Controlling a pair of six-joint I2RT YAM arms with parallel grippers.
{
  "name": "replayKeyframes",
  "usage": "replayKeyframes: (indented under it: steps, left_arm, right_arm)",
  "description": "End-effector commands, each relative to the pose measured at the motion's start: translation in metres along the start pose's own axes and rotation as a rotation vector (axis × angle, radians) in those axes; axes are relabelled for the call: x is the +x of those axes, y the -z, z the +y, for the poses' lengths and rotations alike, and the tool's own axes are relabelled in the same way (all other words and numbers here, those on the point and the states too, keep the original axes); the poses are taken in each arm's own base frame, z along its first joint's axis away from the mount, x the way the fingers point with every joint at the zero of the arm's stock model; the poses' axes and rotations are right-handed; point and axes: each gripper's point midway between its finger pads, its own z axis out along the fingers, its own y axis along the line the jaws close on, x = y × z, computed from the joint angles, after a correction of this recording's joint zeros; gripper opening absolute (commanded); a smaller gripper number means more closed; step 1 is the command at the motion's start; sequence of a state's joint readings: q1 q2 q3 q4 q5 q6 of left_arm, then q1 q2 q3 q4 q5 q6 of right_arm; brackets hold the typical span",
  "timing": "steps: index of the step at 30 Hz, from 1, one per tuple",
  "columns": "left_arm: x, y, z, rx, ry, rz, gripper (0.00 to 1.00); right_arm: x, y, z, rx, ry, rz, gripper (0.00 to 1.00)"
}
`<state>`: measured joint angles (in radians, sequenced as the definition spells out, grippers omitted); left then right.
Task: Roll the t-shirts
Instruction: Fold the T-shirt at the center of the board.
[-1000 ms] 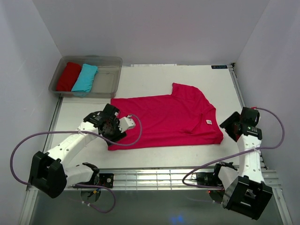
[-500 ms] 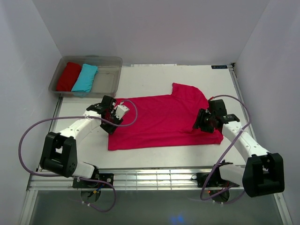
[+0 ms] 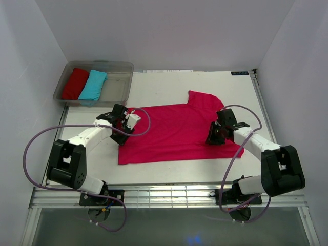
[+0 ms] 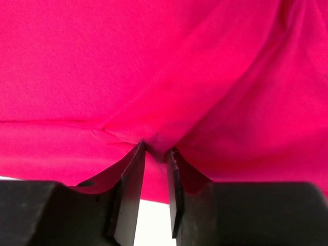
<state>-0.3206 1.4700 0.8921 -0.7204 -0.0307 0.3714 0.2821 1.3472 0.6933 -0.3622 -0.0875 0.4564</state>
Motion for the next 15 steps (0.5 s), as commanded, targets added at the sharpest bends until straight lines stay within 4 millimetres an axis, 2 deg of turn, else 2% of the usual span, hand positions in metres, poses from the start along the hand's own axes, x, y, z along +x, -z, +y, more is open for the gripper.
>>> replayKeyframes:
  steps: [1,4,10,15]
  left_arm:
    - [-0.017,0.007,0.008,-0.031,0.01,-0.054,0.5]
    - [-0.012,0.006,0.008,-0.033,0.005,-0.044,0.5]
    - [-0.012,0.005,0.007,-0.03,0.004,-0.043,0.5]
    - [-0.013,0.006,0.008,-0.036,-0.001,-0.046,0.5]
  right_arm:
    - [-0.029,0.0,0.021,-0.027,0.037,-0.071,0.24]
    - [-0.038,-0.001,0.028,-0.019,0.058,-0.081,0.17]
    - [-0.059,-0.006,0.043,0.008,0.128,-0.076,0.2]
    - [-0.057,-0.028,0.049,0.029,0.184,-0.005,0.21]
